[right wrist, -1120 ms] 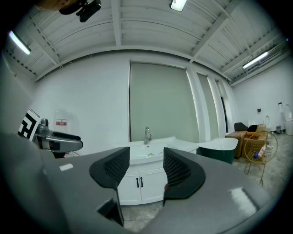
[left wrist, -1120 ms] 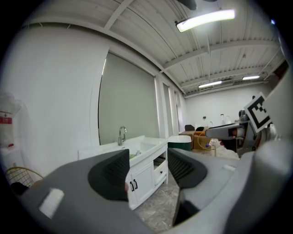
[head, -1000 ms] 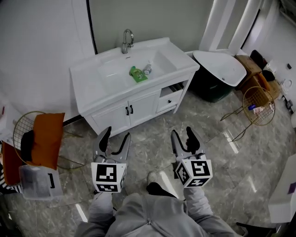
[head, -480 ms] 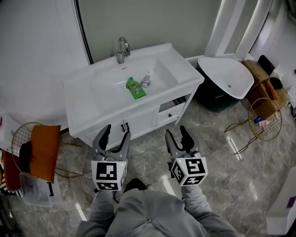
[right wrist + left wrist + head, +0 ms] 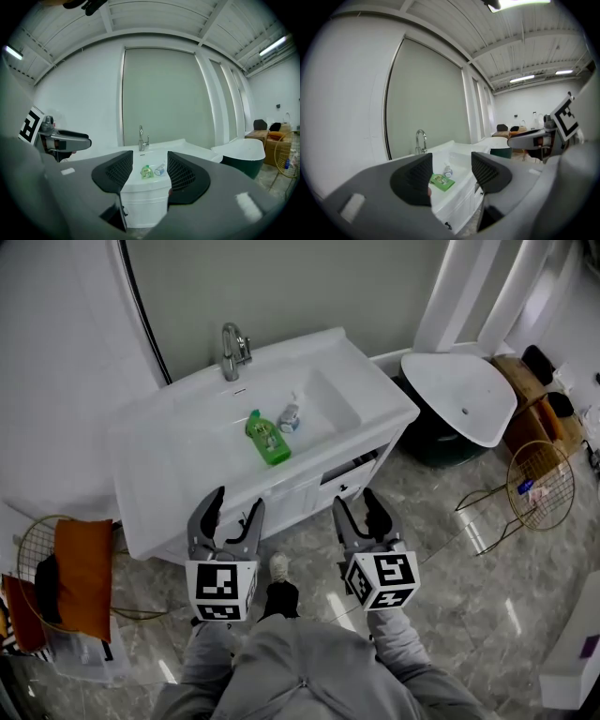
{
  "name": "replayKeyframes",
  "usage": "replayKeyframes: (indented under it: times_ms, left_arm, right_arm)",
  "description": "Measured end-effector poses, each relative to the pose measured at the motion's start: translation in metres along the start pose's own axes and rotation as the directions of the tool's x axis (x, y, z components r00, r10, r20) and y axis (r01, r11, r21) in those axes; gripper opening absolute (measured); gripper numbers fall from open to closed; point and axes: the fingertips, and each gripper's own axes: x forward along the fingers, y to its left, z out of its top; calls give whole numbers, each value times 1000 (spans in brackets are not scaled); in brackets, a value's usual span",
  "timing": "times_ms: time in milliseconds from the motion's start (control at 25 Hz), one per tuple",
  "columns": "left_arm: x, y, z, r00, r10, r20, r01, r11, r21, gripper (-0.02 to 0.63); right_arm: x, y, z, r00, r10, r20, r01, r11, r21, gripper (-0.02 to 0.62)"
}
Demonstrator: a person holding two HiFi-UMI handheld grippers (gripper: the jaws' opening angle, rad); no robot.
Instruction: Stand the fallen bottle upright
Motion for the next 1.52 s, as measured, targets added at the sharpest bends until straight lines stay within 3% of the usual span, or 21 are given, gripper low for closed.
replayKeyframes:
  times_ms: [480,640,880,1160,1320,1520]
  left_arm:
    - [149,73,15,996,-87,14,87,996,3,298]
    - [181,88,9,994,-114,6,113,993,28,298]
    - [211,108,3,991,-133,-1,133,991,-15,298]
    - [227,119,-9,994,-101,-34,100,994,-48,298]
    - [231,131,-14,998,-32,-53,29,998,-53,298]
    - [231,140,-20,993,71,-92,-78,994,-74,298]
  right_arm:
    - [170,-23,6,994,-60,-94,60,998,-3,227]
    - [221,-25,-4,986,-57,-155,60,998,20,227]
    - [284,-38,-18,964,-63,-259,73,997,28,227]
    - [343,-48,-49,915,-22,-404,40,999,37,227]
    - [382,-53,-73,885,11,-466,28,997,77,227]
    - [426,-66,-116,802,46,-596,40,991,130,227]
